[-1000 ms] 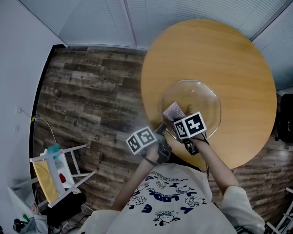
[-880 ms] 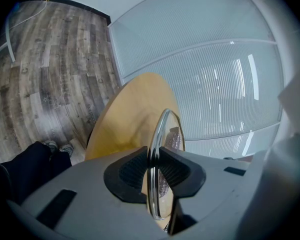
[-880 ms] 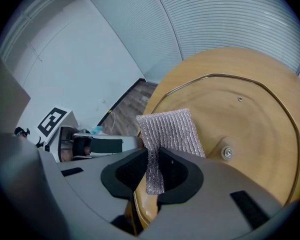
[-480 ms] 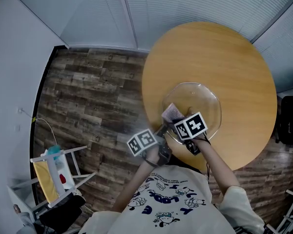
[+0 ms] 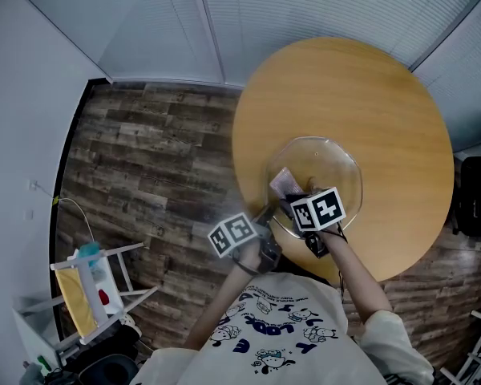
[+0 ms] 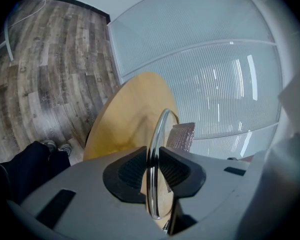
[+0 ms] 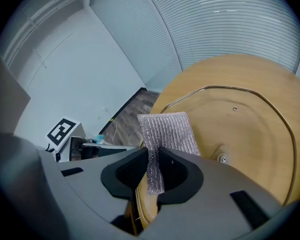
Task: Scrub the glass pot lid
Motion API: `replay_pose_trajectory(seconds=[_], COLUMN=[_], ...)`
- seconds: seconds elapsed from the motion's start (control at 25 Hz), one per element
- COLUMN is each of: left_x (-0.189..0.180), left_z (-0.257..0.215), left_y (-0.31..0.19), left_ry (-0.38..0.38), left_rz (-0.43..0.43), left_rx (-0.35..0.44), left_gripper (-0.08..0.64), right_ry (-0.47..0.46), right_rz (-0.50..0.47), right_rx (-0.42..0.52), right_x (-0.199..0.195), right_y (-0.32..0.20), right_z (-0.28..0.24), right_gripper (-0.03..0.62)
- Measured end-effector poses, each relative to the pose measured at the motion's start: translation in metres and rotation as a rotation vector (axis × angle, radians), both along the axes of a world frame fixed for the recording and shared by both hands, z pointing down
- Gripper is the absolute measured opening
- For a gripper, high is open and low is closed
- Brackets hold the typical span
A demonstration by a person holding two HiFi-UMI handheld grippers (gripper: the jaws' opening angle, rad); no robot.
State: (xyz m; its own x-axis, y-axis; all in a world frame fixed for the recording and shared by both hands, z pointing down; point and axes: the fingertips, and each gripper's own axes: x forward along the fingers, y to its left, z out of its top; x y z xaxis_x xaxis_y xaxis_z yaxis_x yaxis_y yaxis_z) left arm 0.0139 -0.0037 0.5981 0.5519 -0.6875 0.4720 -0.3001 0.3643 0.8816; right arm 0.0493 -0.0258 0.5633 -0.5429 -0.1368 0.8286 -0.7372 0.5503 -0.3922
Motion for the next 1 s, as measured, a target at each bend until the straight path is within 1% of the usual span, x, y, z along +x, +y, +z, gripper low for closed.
replay_pose_trajectory(seconds=[0.28, 0.44, 0.6, 0.64, 0.8, 1.0], left_x=[-0.002, -0.002, -0.006, -0.008, -0.018, -0.038], left_z=[-0.004, -0.009, -0.019, -0.021, -0.026, -0.038], left_y=[-0.003, -0.005, -0.008, -0.008, -0.006, -0.009], left_ry=[0.008, -0.007, 0.004, 0.004, 0.007, -0.021], left_rz=[0.007, 0.032, 0.047, 0.047, 0.025, -0.019], left_rx=[0.021, 0.052, 0.099, 0.105, 0.124, 0.155], left_gripper=[0.072, 0.075, 0.135, 0.141, 0.141, 0.141], right_ry=[-0.014, -0.027, -0.025, -0.025, -0.033, -0.057], right_rz=[0.089, 0.128, 0.144, 0.144, 0.157, 0.194], right_rx=[0.057, 0.089, 0.133, 0.145, 0.190, 0.261], right_x=[0.006, 0.009, 0.011, 0.010, 0.009, 0.011], right_y=[-0.008, -0.010, -0.014, -0.015, -0.017, -0.023], right_z=[-0.016, -0.022, -0.030, -0.033, -0.044, -0.064], right_gripper=[0.075, 0.075, 0.074, 0.074, 0.074, 0.074])
